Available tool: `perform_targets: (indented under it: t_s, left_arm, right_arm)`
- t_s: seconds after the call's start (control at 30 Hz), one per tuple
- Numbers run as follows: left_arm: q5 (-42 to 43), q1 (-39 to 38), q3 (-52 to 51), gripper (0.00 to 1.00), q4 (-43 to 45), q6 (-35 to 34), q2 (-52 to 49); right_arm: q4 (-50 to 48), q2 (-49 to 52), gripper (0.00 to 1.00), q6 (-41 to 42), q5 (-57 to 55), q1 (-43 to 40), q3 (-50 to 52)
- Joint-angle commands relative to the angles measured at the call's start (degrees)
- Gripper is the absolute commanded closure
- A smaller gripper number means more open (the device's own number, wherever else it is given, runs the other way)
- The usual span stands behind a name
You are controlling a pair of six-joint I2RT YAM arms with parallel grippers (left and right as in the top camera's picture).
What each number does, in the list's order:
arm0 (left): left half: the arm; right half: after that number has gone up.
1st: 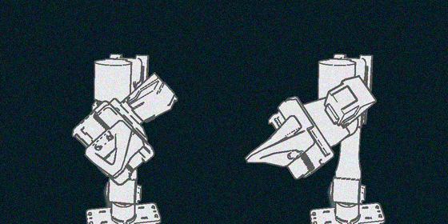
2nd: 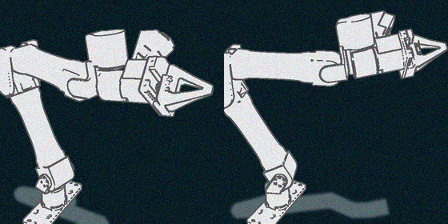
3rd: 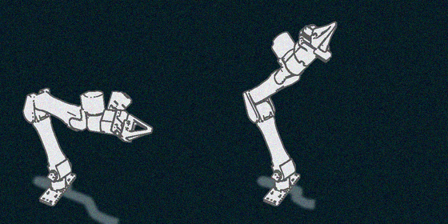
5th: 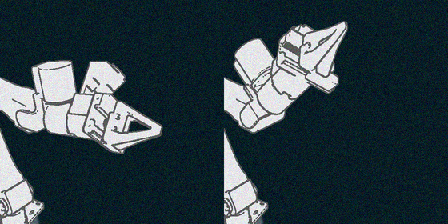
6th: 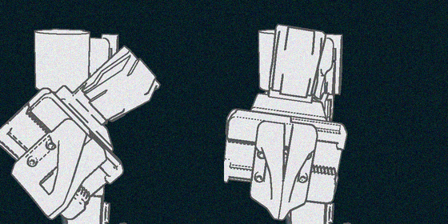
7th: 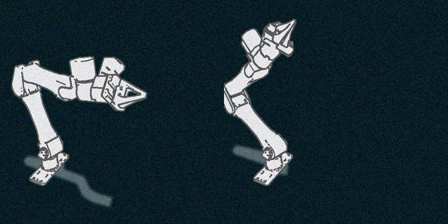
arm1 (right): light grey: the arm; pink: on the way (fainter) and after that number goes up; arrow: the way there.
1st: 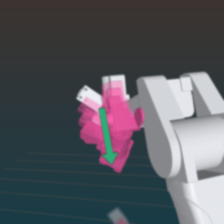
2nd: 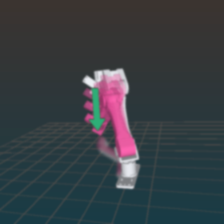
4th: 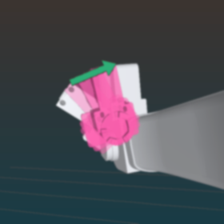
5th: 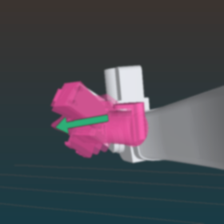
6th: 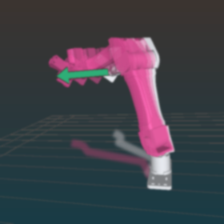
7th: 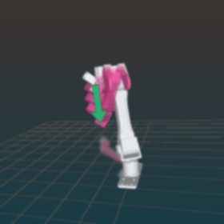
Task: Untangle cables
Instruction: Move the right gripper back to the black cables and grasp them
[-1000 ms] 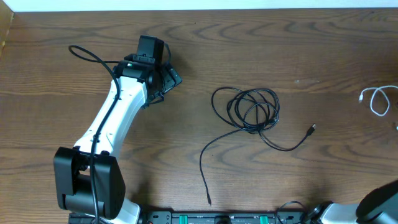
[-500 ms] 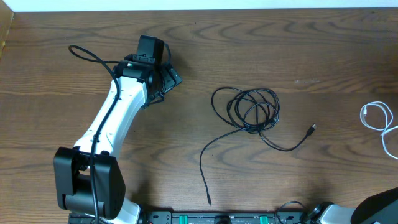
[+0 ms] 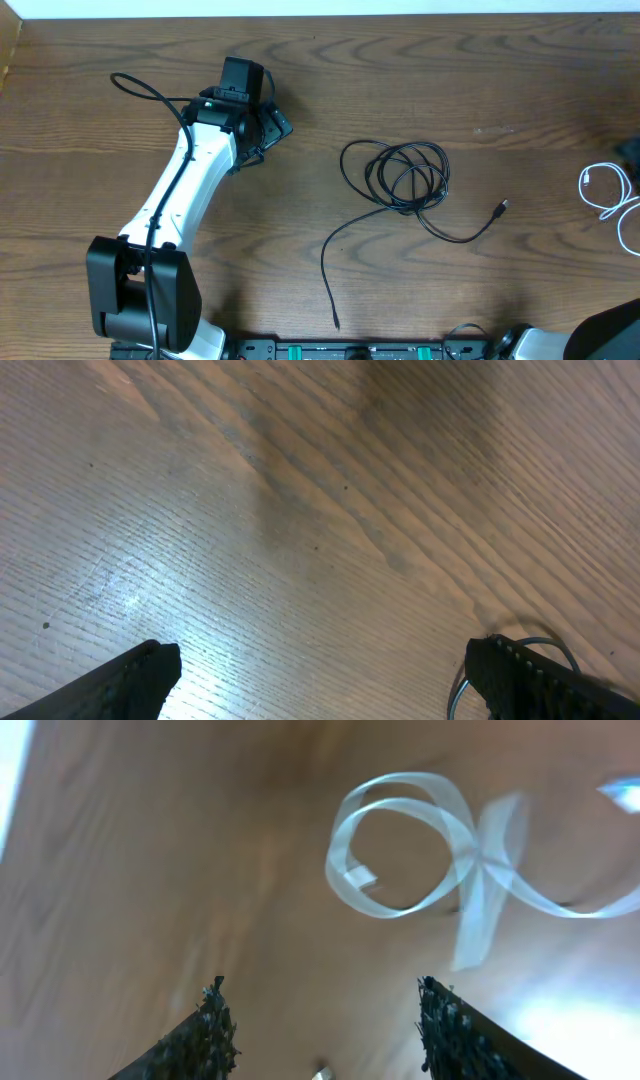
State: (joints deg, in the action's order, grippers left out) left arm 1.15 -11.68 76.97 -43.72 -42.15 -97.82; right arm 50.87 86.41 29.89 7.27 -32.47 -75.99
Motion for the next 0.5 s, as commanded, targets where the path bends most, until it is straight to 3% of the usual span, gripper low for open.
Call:
perform_targets:
  t_s: [0.0,0.03,0.07,0.13,0.17,0.3,0.37,0.47]
  left_arm:
    - [-0.5,0.2,-0.2,0.02,-0.4,0.1,-0.6]
    - [-0.5,0.2,-0.2,0.02,-0.4,0.1,-0.6]
    - [-0.5,0.2,-0.2,0.02,-0.4,0.1,-0.6]
    - [-0.5,0.2,-0.2,0.02,-0.4,0.1,-0.6]
    - [-0.5,0.2,-0.2,0.02,-0.4,0.1,-0.6]
    - [-0.5,0.2,-0.2,0.02,-0.4,0.1,-0.6]
    - [-0.5,0.2,-0.2,0.02,-0.4,0.1,-0.6]
    - [-0.5,0.2,-0.2,0.02,-0.4,0.1,-0.6]
  right_arm:
    - [0.3,0.3,0.39,-5.8,4.7,6.7,-0.3]
    - [0.7,0.4,0.34,-5.8,4.8,8.5,-0.3]
    - [1.4,0.5,0.2,-5.8,4.7,11.2,-0.3]
    - [2.0,0.8,0.03,-5.9,4.8,15.3,-0.1]
    - [1.7,1.1,0.04,-7.2,4.7,19.1,0.4]
    - [-2.7,2.6,0.23,-12.5,4.7,27.3,2.8]
    - [-5.4,3.5,0.43,-12.8,4.7,30.5,4.8]
    - [-8.5,5.5,0.45,-12.8,4.7,33.8,7.3]
